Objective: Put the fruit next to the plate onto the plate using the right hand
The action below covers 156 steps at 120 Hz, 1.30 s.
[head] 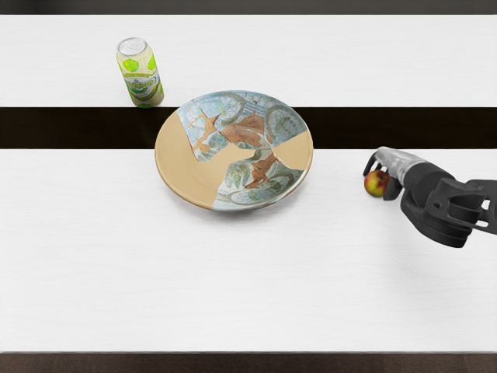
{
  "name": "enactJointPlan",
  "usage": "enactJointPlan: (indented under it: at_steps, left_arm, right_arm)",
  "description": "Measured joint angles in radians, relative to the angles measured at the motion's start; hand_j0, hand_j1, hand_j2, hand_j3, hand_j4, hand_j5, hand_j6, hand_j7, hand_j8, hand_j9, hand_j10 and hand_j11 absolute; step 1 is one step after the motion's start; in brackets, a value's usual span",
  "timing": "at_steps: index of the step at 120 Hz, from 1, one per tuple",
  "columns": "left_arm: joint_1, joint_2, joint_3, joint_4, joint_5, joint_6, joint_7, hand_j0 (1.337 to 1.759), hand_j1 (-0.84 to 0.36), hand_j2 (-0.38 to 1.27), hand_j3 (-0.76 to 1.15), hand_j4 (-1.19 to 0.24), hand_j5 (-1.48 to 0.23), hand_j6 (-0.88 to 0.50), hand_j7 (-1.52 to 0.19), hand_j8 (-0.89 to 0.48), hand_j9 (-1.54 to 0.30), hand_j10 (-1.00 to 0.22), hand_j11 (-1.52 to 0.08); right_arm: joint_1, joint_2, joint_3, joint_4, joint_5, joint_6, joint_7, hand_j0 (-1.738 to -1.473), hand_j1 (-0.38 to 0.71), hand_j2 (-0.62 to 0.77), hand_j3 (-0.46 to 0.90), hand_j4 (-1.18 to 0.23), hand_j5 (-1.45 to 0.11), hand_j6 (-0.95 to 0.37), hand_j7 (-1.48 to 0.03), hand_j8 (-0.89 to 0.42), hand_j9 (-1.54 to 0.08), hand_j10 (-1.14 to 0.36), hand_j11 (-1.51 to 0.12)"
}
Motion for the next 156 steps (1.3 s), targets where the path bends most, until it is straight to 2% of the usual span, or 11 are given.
enactJointPlan:
  at_steps: [29,46,76,102,115,156]
  left_arm:
    - [0.000,0.000,-0.001,0.000,0.000,0.000,0.000,1.658,0.33,0.00,0.00,-0.01,-0.02,-0.01,-0.02,-0.01,-0.02,-0.01,-0.02]
    - [0.000,0.000,-0.001,0.000,0.000,0.000,0.000,1.658,0.33,0.00,0.00,-0.01,-0.02,-0.01,-0.02,-0.01,-0.02,-0.01,-0.02]
    - [0.000,0.000,-0.001,0.000,0.000,-0.001,0.000,1.658,0.33,0.00,0.00,-0.01,-0.02,-0.01,-0.02,-0.01,-0.02,-0.01,-0.02]
    - [0.000,0.000,0.001,0.000,0.000,-0.001,0.000,1.658,0.33,0.00,0.00,-0.01,-0.02,-0.01,-0.02,-0.01,-0.02,-0.01,-0.02]
    - [0.003,0.000,0.001,0.000,0.000,-0.001,0.000,1.658,0.33,0.00,0.00,-0.01,-0.02,-0.01,-0.02,-0.01,-0.02,-0.01,-0.02]
    - [0.009,0.000,0.004,0.001,0.001,-0.001,0.000,1.658,0.33,0.00,0.00,-0.01,-0.02,-0.01,-0.02,-0.01,-0.02,-0.01,-0.02]
  right_arm:
    - [-0.004,0.001,0.001,-0.002,-0.003,-0.002,0.000,-1.652,0.27,0.04,0.00,-0.56,-0.80,-0.44,-0.79,-0.52,-0.80,-0.61,-0.80]
    - [-0.003,0.001,0.001,-0.001,-0.001,-0.001,-0.001,-1.648,0.23,0.07,0.00,-0.59,-0.91,-0.46,-0.90,-0.54,-0.92,-0.69,-0.92]
    - [0.011,-0.001,0.003,0.008,0.004,0.004,-0.001,-1.647,0.24,0.20,0.00,-0.60,-0.98,-0.44,-0.97,-0.54,-0.99,-0.74,-0.99]
    - [0.074,-0.019,0.009,0.060,0.037,0.022,0.000,-1.646,0.16,0.09,0.00,-0.64,-1.01,-0.48,-0.99,-0.58,-1.02,-0.74,-1.02]
    - [0.108,-0.022,0.014,0.078,0.055,0.036,0.000,-1.648,0.18,0.17,0.00,-0.64,-1.01,-0.48,-0.99,-0.59,-1.02,-0.74,-1.02]
    - [0.269,-0.023,0.015,0.126,0.183,0.091,0.001,-1.650,0.20,0.20,0.00,-0.62,-1.02,-0.46,-0.99,-0.57,-1.04,-0.73,-1.04]
